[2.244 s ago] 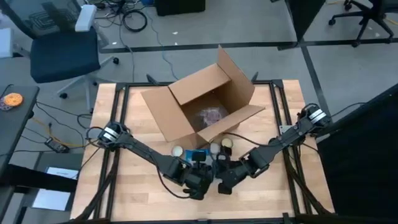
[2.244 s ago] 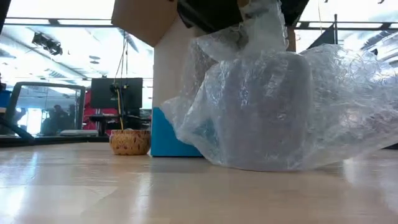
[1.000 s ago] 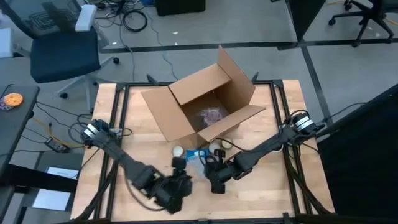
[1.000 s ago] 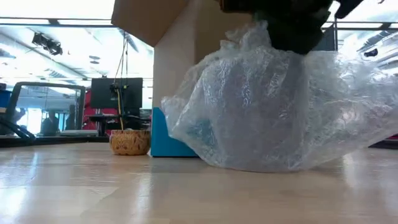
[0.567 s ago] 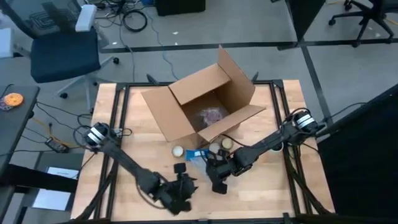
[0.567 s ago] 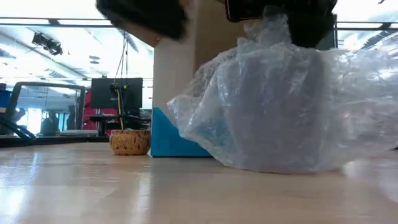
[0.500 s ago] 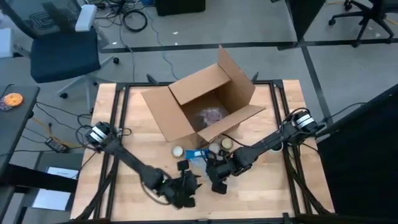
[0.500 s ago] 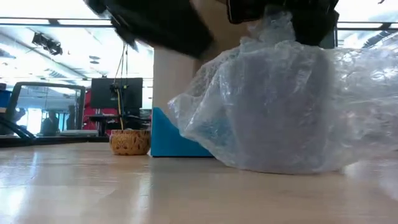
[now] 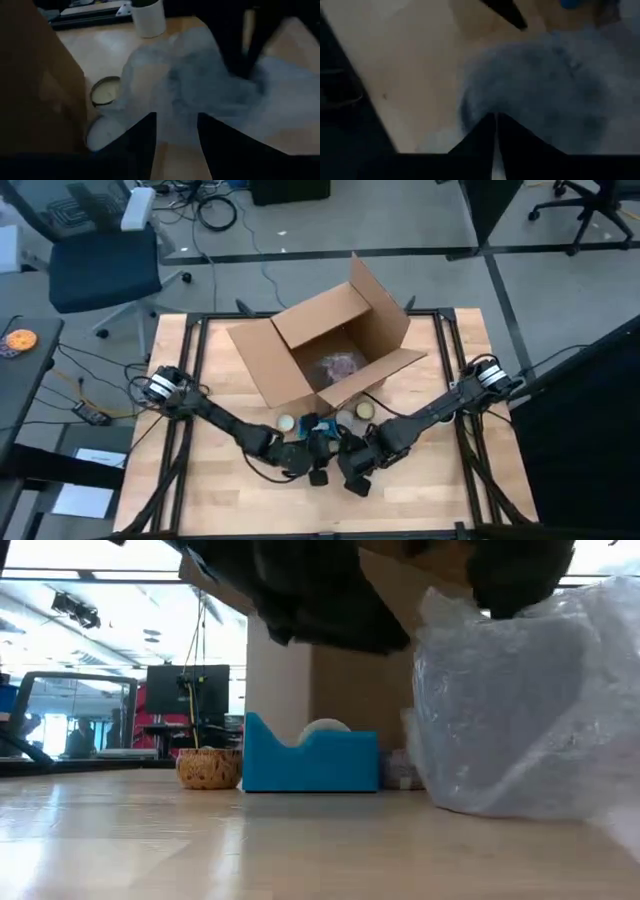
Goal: Wrap mug
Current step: Wrap the purple mug with the bubble wrap
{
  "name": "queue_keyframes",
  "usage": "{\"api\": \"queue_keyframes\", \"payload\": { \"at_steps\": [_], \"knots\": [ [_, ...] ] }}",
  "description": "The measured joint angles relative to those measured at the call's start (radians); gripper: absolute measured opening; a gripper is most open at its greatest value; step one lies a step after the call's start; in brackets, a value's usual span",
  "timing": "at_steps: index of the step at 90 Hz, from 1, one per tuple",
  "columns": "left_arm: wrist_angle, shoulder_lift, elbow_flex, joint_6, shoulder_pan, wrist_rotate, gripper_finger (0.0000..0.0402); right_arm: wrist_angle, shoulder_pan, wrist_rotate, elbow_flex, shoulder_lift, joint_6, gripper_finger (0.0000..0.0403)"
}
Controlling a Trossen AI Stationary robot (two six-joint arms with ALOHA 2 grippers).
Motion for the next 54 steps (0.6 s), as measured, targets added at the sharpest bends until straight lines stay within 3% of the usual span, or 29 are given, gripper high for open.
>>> {"api": "queue_keyframes", "payload": {
  "at_steps": [14,27,42,54],
  "knots": [
    [-0.138,-0.082,0.013,-0.016,-0.031,0.000,0.0129,-0.069,0.004,0.087,0.085,-0.001,-0.043,0.0000],
    [-0.269,-0.168,0.016,-0.084,-0.089,0.001,0.0129,-0.092,0.004,0.199,0.081,-0.003,-0.069,0.0000],
    [-0.339,-0.203,0.016,-0.164,-0.173,-0.069,0.0129,-0.080,-0.017,0.164,-0.016,-0.003,-0.026,0.0000],
    [-0.296,-0.176,0.017,-0.188,-0.217,-0.133,0.0129,0.062,-0.020,0.103,-0.123,-0.003,-0.017,0.0000]
  ]
}}
